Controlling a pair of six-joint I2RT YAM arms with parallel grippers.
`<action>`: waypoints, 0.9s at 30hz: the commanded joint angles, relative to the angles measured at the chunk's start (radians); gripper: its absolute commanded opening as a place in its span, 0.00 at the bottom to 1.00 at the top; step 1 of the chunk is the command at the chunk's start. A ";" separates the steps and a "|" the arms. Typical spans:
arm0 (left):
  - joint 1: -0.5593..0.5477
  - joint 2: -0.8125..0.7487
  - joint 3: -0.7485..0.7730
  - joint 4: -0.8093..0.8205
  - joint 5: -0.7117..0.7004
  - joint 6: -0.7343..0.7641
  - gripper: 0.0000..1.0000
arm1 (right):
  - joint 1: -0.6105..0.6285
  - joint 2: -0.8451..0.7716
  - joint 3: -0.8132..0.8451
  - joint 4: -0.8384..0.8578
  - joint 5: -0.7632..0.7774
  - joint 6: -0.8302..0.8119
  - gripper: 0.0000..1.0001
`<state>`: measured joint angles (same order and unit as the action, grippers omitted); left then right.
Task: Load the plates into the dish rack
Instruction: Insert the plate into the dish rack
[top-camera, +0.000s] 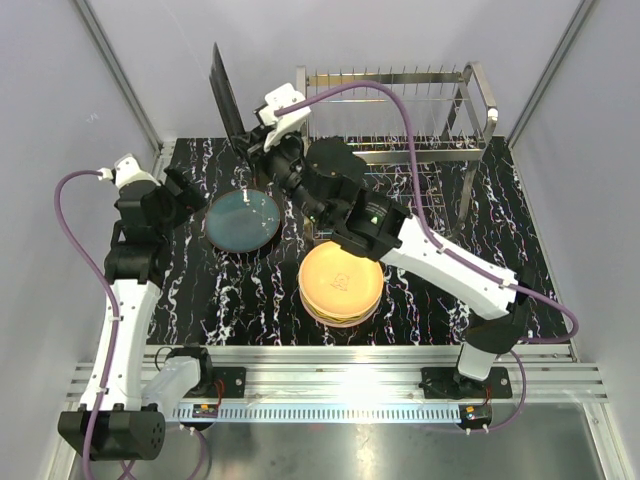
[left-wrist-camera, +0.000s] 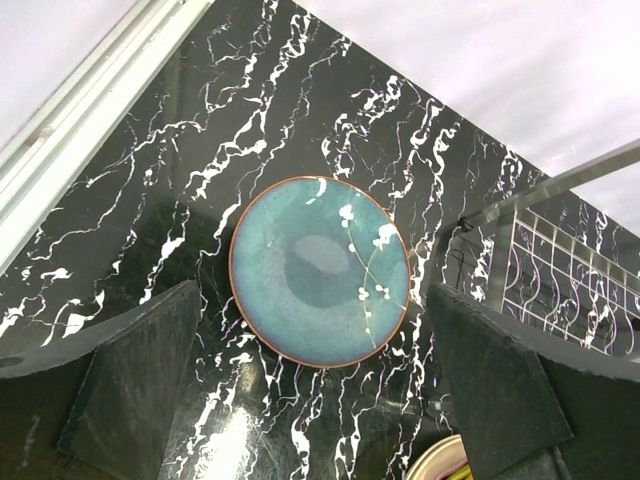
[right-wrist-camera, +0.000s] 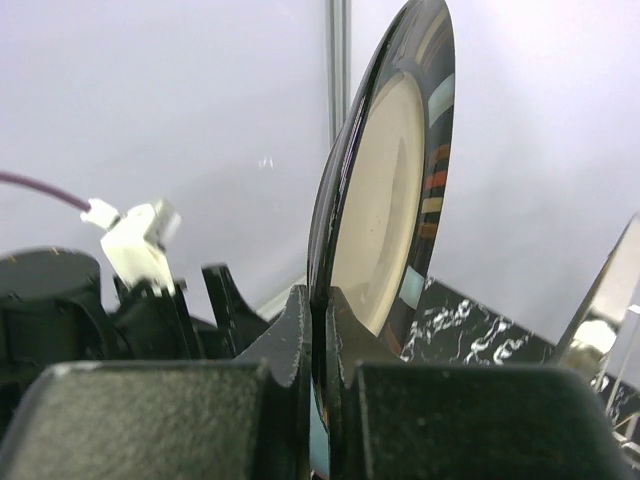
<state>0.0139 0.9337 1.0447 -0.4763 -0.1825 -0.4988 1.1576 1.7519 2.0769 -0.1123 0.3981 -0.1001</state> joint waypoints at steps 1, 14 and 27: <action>-0.009 0.002 -0.003 0.056 0.017 -0.003 0.99 | 0.010 -0.104 0.152 0.210 -0.004 -0.068 0.00; -0.038 0.007 -0.005 0.057 0.029 -0.001 0.99 | 0.005 -0.213 0.091 0.283 0.171 -0.306 0.00; -0.046 0.013 -0.011 0.068 0.044 -0.001 0.99 | -0.286 -0.279 -0.035 0.126 0.002 0.000 0.00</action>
<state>-0.0257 0.9390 1.0382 -0.4683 -0.1577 -0.4984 0.9283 1.5181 2.0327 -0.0776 0.5339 -0.2111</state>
